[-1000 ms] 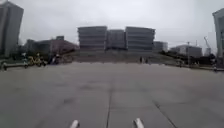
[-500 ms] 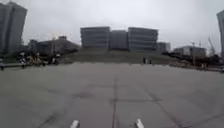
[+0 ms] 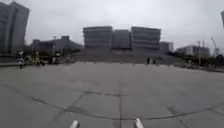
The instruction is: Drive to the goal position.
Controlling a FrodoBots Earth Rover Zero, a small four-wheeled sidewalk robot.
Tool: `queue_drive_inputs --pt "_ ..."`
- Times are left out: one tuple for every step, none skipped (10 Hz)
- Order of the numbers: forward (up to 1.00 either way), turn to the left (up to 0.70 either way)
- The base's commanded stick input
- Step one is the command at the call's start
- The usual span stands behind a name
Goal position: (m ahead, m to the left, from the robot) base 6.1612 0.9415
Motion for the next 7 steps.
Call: queue_drive_inputs --pt "1.00 0.00" --pt "1.00 0.00" --pt "1.00 0.00" --pt "1.00 0.00" --pt "1.00 0.00" --pt "1.00 0.00" --pt "1.00 0.00"
